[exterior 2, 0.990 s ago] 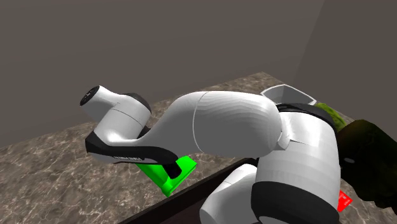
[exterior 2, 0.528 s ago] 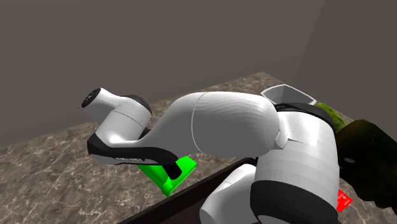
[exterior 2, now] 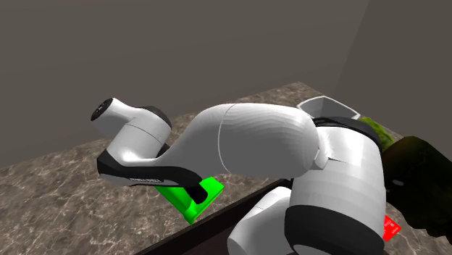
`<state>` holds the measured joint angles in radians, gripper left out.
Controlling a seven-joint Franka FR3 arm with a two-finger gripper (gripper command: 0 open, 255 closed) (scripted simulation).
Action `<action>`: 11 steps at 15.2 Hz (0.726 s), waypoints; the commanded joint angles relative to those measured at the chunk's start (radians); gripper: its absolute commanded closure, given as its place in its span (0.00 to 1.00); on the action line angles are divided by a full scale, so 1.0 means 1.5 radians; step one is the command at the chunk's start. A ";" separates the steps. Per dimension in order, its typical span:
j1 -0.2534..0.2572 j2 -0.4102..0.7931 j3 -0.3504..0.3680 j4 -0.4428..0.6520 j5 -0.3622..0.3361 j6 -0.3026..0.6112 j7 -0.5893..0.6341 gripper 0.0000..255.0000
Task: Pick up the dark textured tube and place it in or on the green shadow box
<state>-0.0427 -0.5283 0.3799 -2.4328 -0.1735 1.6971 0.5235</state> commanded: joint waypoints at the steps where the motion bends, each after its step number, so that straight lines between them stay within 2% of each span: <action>1: 0.002 0.005 0.006 0.037 0.004 -0.033 0.001 0.00; 3: 0.002 0.014 0.013 0.082 0.006 -0.071 0.003 0.00; 11: 0.002 0.014 0.013 0.082 0.006 -0.071 0.003 0.00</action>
